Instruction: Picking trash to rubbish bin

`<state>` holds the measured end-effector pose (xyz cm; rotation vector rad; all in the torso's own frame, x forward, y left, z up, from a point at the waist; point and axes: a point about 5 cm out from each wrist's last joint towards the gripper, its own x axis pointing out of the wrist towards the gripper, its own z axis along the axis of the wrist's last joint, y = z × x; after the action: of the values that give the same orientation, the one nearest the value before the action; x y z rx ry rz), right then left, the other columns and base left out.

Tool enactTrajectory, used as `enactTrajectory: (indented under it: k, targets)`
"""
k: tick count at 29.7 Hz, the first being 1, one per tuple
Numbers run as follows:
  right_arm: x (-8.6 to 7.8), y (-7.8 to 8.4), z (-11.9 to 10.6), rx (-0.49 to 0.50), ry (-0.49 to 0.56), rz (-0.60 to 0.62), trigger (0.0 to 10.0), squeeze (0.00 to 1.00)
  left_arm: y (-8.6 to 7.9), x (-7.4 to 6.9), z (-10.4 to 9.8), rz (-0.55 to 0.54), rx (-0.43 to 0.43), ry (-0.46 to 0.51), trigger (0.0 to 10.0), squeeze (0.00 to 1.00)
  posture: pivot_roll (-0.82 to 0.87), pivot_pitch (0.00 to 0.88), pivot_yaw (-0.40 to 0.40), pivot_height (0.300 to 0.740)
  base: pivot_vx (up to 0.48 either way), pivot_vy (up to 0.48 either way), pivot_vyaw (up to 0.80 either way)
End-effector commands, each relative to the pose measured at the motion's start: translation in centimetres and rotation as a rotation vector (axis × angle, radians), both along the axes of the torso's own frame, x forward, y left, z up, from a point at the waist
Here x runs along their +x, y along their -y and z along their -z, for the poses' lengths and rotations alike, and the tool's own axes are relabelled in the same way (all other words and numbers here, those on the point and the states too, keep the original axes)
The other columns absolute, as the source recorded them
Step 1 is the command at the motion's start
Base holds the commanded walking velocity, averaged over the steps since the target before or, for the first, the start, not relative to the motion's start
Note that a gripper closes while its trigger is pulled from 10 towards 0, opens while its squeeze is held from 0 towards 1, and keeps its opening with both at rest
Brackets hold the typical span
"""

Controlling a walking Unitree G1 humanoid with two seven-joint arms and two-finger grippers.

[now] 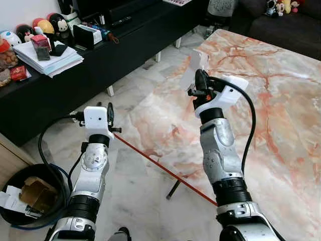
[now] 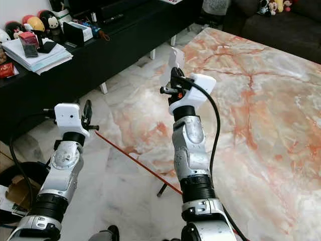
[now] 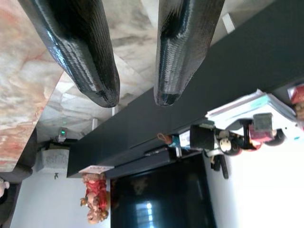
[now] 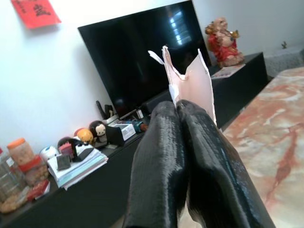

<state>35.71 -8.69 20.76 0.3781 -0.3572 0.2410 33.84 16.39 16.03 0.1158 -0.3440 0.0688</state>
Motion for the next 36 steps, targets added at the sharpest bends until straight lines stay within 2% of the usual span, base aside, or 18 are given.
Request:
enactTrajectory:
  k: [1,22,36]
  targets:
    - [-0.3,-1.0,0.9,0.005,-0.023,-0.007,10.0,0.0,0.3,-0.2,-0.1,0.0,0.007,0.017,10.0,0.0,0.12,0.156,-0.046,0.74,0.0,0.0,0.0]
    - [0.0,-1.0,1.7,-0.028,-0.04,-0.001,10.0,0.0,0.7,-0.1,-0.1,0.012,0.003,0.017,10.0,0.0,0.11,0.144,-0.052,0.74,0.0,0.0,0.0]
    - [0.1,-1.2,1.9,-0.037,-0.05,-0.008,10.0,0.0,0.7,-0.1,0.0,0.018,0.004,0.019,10.0,0.0,0.11,0.126,-0.052,0.74,-0.279,0.0,0.0]
